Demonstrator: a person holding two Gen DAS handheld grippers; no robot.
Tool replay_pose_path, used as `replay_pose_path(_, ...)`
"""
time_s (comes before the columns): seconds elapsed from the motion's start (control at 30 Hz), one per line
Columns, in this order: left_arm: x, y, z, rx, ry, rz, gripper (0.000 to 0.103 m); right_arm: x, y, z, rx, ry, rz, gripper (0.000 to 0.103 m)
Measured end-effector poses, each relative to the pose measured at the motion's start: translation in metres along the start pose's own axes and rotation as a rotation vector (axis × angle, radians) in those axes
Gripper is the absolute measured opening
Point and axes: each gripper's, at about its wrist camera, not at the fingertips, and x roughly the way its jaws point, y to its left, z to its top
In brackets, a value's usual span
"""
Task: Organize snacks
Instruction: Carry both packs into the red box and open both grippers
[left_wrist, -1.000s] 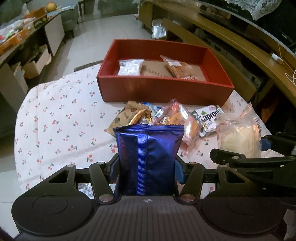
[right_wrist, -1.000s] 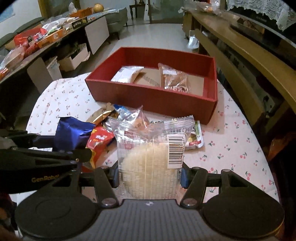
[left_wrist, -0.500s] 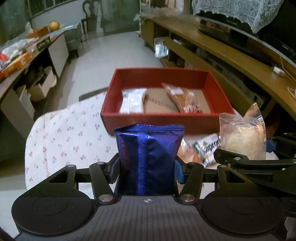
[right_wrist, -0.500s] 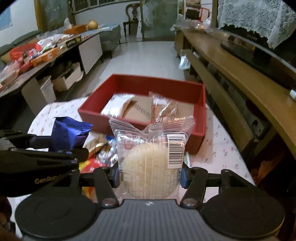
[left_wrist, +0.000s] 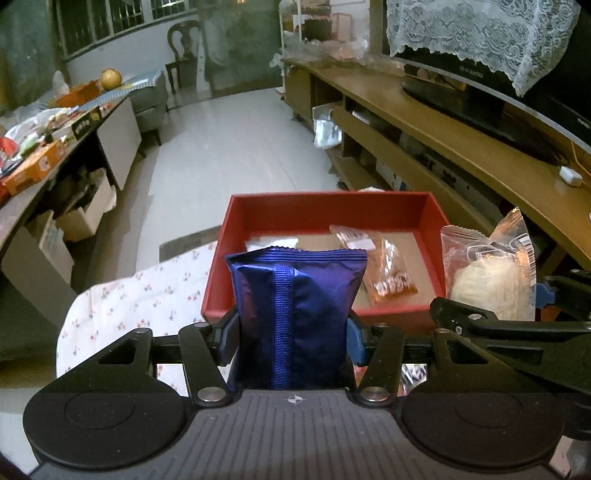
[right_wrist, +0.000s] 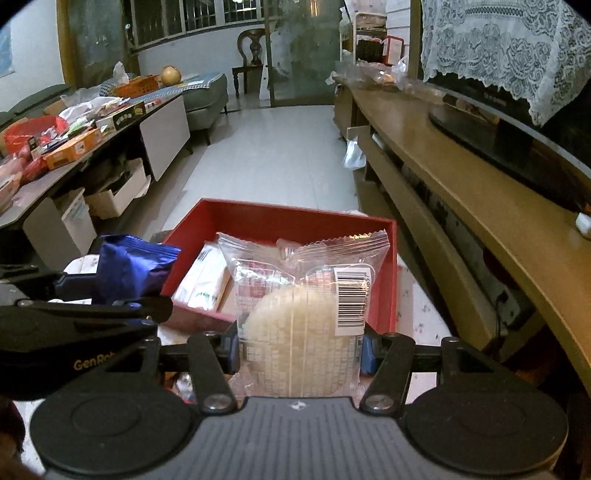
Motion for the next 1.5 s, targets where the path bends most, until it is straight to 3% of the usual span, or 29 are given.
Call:
replay_pose_path(0.57, 0.061, 0.003, 0.045, -0.020, 0.003, 0.041, 0.061, 0.072, -0.014, 0.048, 0.001, 0.012, -0.021, 0.065)
replay_pose_path(1.07, 0.126, 0.008, 0.037, -0.045, 0.108, 0.049, 0.061, 0.142, -0.015, 0.041, -0.036, 0.105, -0.039, 0.064)
replay_pose_path(1.5, 0.143, 0.011, 0.026, -0.054, 0.164, 0.045, 0.063, 0.156, -0.011, 0.031, -0.072, 0.148, -0.042, 0.065)
